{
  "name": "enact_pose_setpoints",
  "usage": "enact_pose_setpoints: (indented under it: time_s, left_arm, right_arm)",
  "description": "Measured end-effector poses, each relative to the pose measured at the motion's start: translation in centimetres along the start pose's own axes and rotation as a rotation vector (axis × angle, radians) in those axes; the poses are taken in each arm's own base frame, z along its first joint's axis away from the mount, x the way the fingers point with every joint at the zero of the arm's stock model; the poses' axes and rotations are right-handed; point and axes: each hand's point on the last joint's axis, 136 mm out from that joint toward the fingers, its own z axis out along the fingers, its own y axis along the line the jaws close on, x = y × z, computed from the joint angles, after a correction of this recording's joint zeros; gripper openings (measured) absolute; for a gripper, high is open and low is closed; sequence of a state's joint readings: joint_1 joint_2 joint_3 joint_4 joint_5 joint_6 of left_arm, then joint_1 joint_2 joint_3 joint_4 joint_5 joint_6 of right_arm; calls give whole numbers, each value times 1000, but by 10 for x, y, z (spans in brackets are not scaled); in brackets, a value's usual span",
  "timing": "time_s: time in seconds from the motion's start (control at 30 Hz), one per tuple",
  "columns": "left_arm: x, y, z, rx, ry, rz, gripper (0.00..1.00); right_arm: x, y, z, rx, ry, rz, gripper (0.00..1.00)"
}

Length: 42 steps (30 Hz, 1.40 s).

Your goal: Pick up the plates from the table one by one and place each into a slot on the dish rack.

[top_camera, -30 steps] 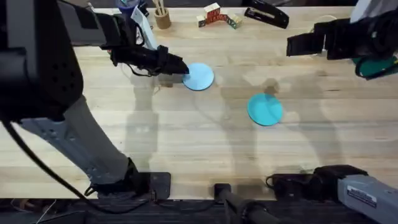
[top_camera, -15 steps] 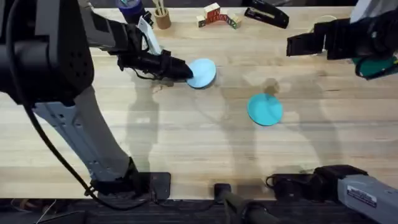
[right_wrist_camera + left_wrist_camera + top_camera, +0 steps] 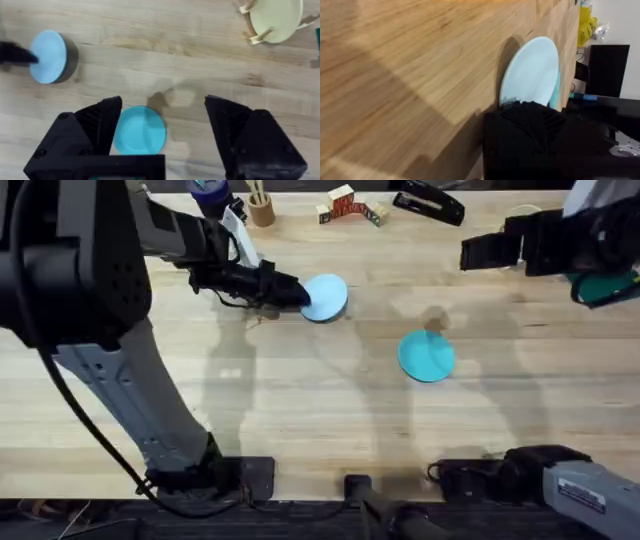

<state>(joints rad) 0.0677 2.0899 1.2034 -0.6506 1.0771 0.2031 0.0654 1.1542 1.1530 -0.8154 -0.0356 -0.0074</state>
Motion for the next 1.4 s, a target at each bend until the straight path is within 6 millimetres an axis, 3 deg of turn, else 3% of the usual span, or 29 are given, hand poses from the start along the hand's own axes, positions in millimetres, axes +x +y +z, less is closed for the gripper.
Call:
enact_pose_setpoints:
  time_s: [0.27,0.67,0.87,1.03,1.4]
  left_arm:
    - [0,0,0,0,0,0,41]
    - [0,0,0,0,0,0,41]
    - [0,0,0,0,0,0,41]
    - [0,0,0,0,0,0,41]
    - [0,0,0,0,0,0,41]
  right_arm:
    - [-1,25,9,-146,23,3,995]
    - [-14,88,83,-398,86,14,995]
    - [-10,120,115,-458,131,51,995]
    - [-1,137,136,-474,185,133,995]
    - [13,181,154,-564,265,219,995]
